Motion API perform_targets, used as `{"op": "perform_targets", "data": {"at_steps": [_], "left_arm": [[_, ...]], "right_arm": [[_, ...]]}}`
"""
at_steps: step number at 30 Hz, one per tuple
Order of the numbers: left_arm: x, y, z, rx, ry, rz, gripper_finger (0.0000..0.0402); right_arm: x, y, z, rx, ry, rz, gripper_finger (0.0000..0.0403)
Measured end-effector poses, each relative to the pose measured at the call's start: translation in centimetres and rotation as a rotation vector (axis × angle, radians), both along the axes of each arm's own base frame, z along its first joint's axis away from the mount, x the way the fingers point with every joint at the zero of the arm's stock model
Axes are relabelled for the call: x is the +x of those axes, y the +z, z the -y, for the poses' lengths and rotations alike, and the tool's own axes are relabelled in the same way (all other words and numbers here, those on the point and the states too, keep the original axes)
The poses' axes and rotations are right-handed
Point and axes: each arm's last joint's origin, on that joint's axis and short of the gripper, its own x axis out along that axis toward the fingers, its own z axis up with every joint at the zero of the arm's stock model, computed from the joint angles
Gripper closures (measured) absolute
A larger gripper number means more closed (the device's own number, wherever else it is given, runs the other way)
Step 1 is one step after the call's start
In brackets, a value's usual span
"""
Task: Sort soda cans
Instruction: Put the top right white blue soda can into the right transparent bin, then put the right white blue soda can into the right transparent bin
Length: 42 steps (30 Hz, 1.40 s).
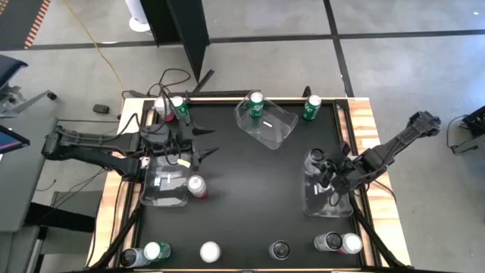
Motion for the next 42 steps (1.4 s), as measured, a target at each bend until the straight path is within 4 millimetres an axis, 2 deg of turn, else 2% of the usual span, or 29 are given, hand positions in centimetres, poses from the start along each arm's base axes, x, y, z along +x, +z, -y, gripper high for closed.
{"op": "perform_targets", "data": {"at_steps": [10, 16, 19, 27, 42], "left_arm": [[0.0, 0.0, 0.0, 0.001, 0.0, -0.001, 0.0093], [0.0, 0.0, 0.0, 0.009, -0.001, -0.003, 0.0093], [0.0, 0.0, 0.0, 0.016, -0.002, -0.004, 0.0093], [0.0, 0.0, 0.0, 0.02, -0.003, -0.002, 0.0093], [0.0, 0.0, 0.0, 0.014, -0.003, -0.006, 0.0093]], "right_arm": [[0.7, -0.2, 0.0, 0.004, 0.003, -0.025, 0.0186], [0.9, -0.2, -0.1, 0.015, 0.031, -0.031, 0.0056], [0.9, -0.2, -0.1, 0.017, 0.031, -0.029, 0.0016], [0.9, 0.1, -0.1, 0.016, 0.026, -0.033, 0.0019], [-0.1, 4.7, 0.1, -0.009, 0.053, -0.062, 0.0003]]}}
